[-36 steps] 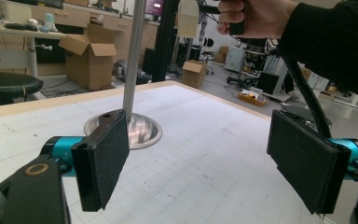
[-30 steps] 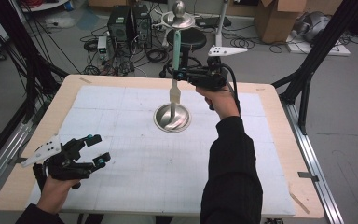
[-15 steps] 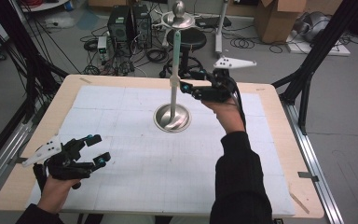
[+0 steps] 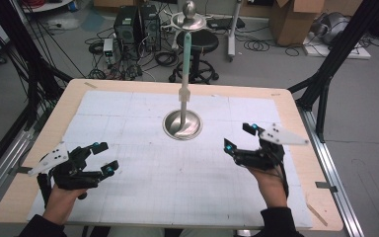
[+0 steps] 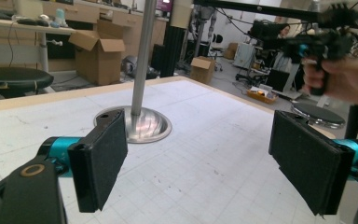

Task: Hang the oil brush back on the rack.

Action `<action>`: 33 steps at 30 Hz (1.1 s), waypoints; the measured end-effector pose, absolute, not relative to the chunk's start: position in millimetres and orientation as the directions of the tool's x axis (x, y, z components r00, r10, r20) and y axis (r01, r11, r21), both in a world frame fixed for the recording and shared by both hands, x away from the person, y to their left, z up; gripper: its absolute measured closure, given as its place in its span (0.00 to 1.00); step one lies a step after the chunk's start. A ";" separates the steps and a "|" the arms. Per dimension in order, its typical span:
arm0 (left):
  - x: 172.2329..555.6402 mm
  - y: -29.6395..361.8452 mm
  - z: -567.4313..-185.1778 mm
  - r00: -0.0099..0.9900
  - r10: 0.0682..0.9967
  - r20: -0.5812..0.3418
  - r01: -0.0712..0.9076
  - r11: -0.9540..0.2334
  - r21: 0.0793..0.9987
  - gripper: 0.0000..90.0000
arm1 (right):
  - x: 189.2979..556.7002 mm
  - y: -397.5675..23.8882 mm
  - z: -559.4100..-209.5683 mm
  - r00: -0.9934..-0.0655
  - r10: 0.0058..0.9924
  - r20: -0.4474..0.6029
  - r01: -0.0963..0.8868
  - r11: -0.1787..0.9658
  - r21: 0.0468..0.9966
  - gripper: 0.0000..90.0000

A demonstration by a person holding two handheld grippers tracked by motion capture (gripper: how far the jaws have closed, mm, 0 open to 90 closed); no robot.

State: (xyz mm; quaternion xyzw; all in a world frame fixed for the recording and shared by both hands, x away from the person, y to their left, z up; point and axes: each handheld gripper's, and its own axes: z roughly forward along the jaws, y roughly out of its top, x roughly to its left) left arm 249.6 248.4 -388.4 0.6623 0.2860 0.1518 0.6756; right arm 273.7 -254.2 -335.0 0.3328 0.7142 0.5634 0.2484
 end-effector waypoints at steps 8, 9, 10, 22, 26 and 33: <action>249.6 247.1 -389.6 0.787 0.592 -0.175 0.166 0.069 0.984 0.22 | 231.0 -281.0 -364.9 -0.593 0.805 0.032 0.198 0.106 0.975 0.18; 249.8 246.7 -389.9 0.787 0.591 -0.176 0.167 0.071 0.983 0.22 | 226.8 -283.6 -368.1 -0.587 0.809 0.034 0.193 0.098 0.976 0.18; 250.2 246.4 -390.1 0.785 0.593 -0.178 0.167 0.073 0.983 0.22 | 222.6 -285.8 -371.4 -0.580 0.814 0.039 0.190 0.089 0.978 0.18; 253.6 244.4 -392.3 0.783 0.600 -0.167 0.163 0.061 0.985 0.22 | 208.6 -299.9 -383.4 -0.543 0.839 0.033 0.194 0.087 0.977 0.18; 252.1 244.2 -391.7 0.784 0.597 -0.170 0.162 0.068 0.984 0.22 | 206.3 -299.2 -382.2 -0.543 0.839 0.036 0.191 0.082 0.978 0.18; 250.1 244.5 -391.1 0.788 0.594 -0.164 0.160 0.060 0.985 0.22 | 206.7 -296.0 -381.5 -0.547 0.837 0.036 0.190 0.083 0.978 0.18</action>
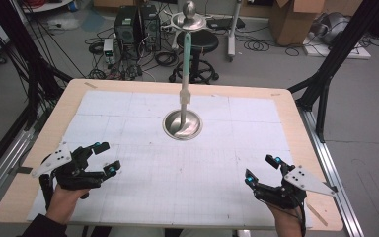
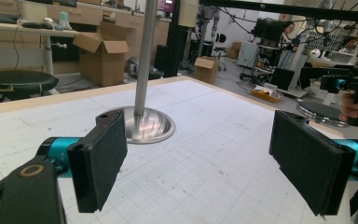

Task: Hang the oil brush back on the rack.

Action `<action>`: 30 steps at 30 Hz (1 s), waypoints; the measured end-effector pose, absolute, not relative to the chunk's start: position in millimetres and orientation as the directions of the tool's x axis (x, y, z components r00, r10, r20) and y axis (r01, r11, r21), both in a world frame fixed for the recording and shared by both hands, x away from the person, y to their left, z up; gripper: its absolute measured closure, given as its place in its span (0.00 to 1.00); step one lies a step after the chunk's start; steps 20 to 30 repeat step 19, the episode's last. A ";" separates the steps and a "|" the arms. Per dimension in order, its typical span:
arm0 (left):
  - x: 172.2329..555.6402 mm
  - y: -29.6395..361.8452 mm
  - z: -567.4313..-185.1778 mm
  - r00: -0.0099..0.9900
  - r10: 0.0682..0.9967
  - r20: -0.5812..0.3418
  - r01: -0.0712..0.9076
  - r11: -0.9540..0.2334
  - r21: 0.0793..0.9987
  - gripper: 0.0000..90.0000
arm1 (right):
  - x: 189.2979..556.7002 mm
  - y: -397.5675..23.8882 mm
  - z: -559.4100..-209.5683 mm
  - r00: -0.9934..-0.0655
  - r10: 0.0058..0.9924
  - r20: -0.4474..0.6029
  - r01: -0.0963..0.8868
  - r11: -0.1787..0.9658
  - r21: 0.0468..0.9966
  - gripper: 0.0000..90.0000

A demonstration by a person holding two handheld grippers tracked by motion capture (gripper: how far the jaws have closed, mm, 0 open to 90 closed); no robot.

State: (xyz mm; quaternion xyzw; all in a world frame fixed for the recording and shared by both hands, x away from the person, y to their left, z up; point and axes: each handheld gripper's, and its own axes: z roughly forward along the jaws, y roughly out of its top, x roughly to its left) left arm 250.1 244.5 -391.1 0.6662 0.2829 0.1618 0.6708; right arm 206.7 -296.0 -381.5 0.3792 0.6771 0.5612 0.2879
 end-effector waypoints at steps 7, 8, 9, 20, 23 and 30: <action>251.0 243.4 -391.8 0.786 0.596 -0.164 0.161 0.059 0.985 0.22 | 208.7 -294.0 -383.4 -0.551 0.834 0.037 0.203 0.090 0.975 0.18; 251.1 243.5 -391.9 0.786 0.596 -0.164 0.161 0.058 0.985 0.22 | 208.7 -294.2 -383.5 -0.552 0.833 0.036 0.202 0.091 0.975 0.18; 251.2 243.7 -391.9 0.786 0.596 -0.163 0.161 0.058 0.985 0.22 | 208.8 -294.4 -383.7 -0.552 0.833 0.035 0.201 0.092 0.975 0.18; 250.7 244.5 -391.6 0.783 0.597 -0.173 0.161 0.073 0.984 0.22 | 210.9 -292.9 -384.8 -0.558 0.829 0.039 0.206 0.093 0.974 0.18; 250.7 244.5 -391.6 0.783 0.597 -0.173 0.161 0.073 0.984 0.22 | 210.9 -292.9 -384.8 -0.558 0.829 0.039 0.206 0.093 0.974 0.18; 250.7 244.5 -391.6 0.783 0.597 -0.173 0.161 0.073 0.984 0.22 | 210.9 -292.9 -384.8 -0.558 0.829 0.039 0.206 0.093 0.974 0.18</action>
